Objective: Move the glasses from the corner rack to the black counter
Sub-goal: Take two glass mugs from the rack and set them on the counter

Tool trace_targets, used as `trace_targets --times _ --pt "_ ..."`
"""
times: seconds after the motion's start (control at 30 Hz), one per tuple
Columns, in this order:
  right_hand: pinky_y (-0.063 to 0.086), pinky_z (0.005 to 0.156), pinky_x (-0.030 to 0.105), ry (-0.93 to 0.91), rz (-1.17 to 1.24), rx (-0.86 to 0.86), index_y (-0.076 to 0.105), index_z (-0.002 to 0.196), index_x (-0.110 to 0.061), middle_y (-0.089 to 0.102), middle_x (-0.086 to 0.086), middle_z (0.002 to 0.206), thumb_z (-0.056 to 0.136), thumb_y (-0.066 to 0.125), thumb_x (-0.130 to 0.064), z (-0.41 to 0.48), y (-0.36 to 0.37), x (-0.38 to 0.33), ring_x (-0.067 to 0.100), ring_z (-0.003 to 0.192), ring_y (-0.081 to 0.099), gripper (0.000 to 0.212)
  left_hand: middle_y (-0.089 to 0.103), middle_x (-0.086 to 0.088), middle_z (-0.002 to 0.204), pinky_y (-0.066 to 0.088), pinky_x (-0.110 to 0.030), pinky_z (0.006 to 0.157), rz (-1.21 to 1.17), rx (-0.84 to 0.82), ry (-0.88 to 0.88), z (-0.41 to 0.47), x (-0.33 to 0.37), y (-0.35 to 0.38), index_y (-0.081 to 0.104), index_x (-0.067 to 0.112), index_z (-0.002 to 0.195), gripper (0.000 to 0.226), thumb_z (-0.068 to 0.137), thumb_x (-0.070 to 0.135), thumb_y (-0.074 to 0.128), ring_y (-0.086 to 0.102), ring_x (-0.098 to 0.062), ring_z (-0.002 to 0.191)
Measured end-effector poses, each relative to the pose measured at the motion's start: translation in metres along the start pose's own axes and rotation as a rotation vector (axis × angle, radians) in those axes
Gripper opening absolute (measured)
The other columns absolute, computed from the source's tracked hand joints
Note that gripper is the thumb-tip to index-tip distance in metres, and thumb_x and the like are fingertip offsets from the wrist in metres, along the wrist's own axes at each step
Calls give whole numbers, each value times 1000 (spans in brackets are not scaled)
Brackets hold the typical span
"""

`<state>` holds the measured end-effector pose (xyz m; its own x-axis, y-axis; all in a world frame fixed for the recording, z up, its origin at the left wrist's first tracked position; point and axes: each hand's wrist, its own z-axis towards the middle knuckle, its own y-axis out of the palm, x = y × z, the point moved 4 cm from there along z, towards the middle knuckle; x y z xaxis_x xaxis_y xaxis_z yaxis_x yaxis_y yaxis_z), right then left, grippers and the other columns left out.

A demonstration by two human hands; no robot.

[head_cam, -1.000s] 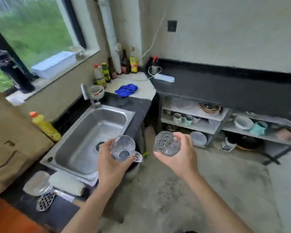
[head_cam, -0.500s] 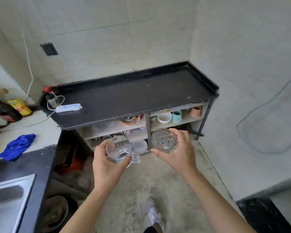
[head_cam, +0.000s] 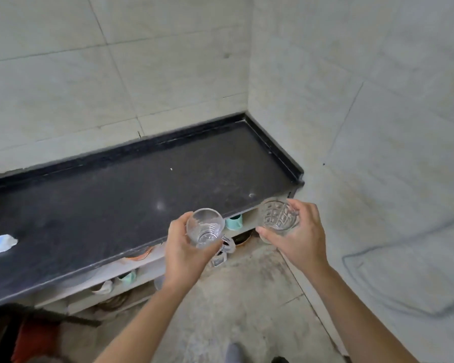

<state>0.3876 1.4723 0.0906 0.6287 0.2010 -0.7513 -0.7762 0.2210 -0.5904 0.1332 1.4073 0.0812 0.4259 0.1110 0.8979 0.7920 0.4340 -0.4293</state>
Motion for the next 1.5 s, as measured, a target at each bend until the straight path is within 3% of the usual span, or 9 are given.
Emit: trace_targets --times 0.23,0.6,0.7,0.8,0.97,1.1,1.2,1.3,1.5 --pt "49 82 24 101 59 40 55 128 -24 48 -11 114 53 95 -58 136 31 37 11 104 56 91 55 19 112 42 -2 77 94 -49 61 133 31 59 51 38 118 73 60 27 95 53 10 105" --pt "52 93 34 63 68 -209 55 124 -28 45 -15 113 56 92 -59 380 158 85 12 114 54 84 62 14 122 44 -13 80 94 66 -167 334 10 147 52 37 128 86 55 30 97 63 -6 104" --pt "53 93 35 55 25 -267 53 125 -28 44 -14 116 57 90 -61 429 189 86 13 116 53 84 63 16 122 45 -10 78 93 69 -217 377 7 157 54 32 133 89 56 32 97 64 5 95" --pt "53 91 32 64 7 -291 53 126 -25 47 -11 119 57 90 -61 467 218 87 13 116 52 85 62 16 124 47 -13 80 95 61 -249 416 -2 165 53 31 136 92 55 32 96 62 11 93" --pt "49 95 32 100 -22 -305 53 128 -18 50 -2 122 60 93 -50 515 265 89 18 118 51 85 61 17 125 53 -20 87 93 -14 -289 482 -32 176 51 34 136 93 55 33 97 68 -9 103" --pt "44 95 28 171 -45 -296 52 127 -16 41 -7 115 62 93 -38 543 300 91 21 120 48 80 61 18 126 55 -27 92 135 -133 -276 536 -58 187 50 38 132 87 57 34 94 66 -10 107" --pt "42 90 26 215 -105 -278 52 126 -15 40 -7 113 60 94 -42 566 326 97 22 117 50 82 59 19 125 54 -36 95 147 -176 -288 573 -75 198 50 38 127 81 58 39 90 63 -9 109" --pt "47 92 31 263 -154 -284 50 126 -14 43 -4 115 59 94 -48 585 353 107 23 117 52 87 56 20 121 50 -34 93 139 -192 -305 603 -86 211 44 45 119 72 62 35 88 60 -11 109" --pt "51 91 39 296 -282 -279 48 129 -12 50 5 125 59 92 -55 610 395 117 25 118 52 93 47 16 120 47 -33 91 158 -198 -282 643 -108 236 44 27 133 78 68 33 86 55 -12 112"
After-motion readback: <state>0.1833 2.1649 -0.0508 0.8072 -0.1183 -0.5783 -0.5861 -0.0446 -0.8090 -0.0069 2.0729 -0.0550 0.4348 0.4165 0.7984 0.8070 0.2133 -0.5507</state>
